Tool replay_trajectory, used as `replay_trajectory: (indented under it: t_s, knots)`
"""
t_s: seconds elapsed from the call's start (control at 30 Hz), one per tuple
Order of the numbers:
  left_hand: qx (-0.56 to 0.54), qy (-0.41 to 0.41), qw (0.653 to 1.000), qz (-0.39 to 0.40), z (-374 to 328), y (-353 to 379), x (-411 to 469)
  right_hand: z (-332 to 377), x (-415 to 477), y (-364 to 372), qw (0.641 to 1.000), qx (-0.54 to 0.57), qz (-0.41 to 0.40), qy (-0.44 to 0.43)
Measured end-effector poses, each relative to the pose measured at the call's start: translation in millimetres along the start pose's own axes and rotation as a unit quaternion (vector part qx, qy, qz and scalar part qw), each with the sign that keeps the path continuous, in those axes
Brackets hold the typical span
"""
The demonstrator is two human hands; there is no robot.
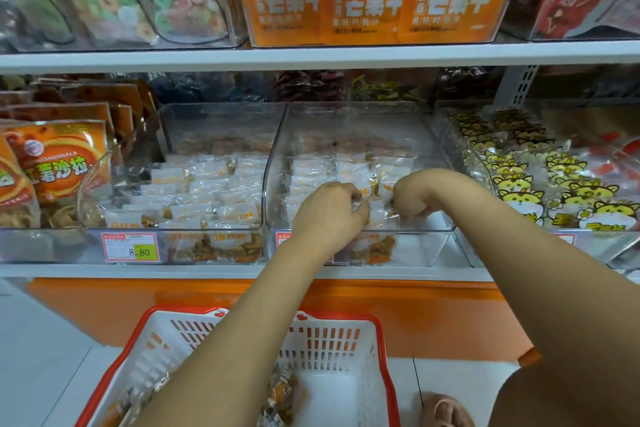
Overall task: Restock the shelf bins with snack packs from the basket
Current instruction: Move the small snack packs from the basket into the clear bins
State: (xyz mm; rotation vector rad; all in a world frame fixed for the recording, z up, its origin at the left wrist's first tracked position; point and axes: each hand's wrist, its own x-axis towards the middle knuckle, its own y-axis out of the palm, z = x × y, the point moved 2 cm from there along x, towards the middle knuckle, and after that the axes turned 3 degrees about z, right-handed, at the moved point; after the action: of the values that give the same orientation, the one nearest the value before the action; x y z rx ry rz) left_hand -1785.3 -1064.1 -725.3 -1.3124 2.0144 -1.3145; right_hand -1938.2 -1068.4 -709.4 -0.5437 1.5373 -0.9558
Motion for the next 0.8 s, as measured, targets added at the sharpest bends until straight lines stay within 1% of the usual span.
replay_trajectory:
  t_s: [0.13,0.2,0.3,0.33,0.37,0.43,0.5,0.6,0.67,0.73,0.8]
  knots:
    - [0.011,0.006,1.000,-0.005,-1.7,0.6,0.0,-3.0,4.5,-5.3,0.998,-0.053,-0.016,0.007]
    - [0.016,0.010,1.000,-0.008,-2.8,1.9,1.0,-4.3,5.5,-8.0,0.999,-0.044,-0.015,0.009]
    - [0.023,0.010,1.000,-0.008,-3.1,3.5,2.2,-5.8,9.0,-10.6,0.999,-0.033,-0.012,-0.012]
    - [0.029,0.011,0.999,-0.009,-3.2,4.0,2.3,-6.9,11.9,-9.9,0.999,-0.034,0.001,-0.021]
    - [0.036,0.013,0.999,-0.009,-3.2,4.4,2.5,-7.7,15.8,-8.6,0.999,-0.022,0.031,-0.023]
    - [0.044,0.015,0.999,-0.008,-3.3,5.2,3.3,-8.2,18.8,-6.0,0.996,0.028,0.078,-0.024]
    - [0.047,0.015,0.999,-0.010,-3.5,5.5,4.1,-8.6,16.7,-6.6,0.993,0.073,0.086,-0.030]
    - [0.044,0.011,0.999,-0.018,-3.0,6.1,6.1,-9.4,9.0,-14.2,0.992,0.108,0.051,-0.048]
    - [0.034,0.005,0.999,-0.025,-2.7,5.9,6.0,-9.4,-1.7,-21.9,0.995,0.094,0.003,-0.044]
    - [0.013,0.005,0.999,-0.036,-3.2,5.4,3.8,-9.1,-18.4,-29.1,0.995,0.049,-0.075,-0.033]
    - [-0.011,0.029,0.997,-0.072,-5.1,3.6,-0.7,-9.4,-36.5,-32.9,0.981,0.020,-0.193,-0.032]
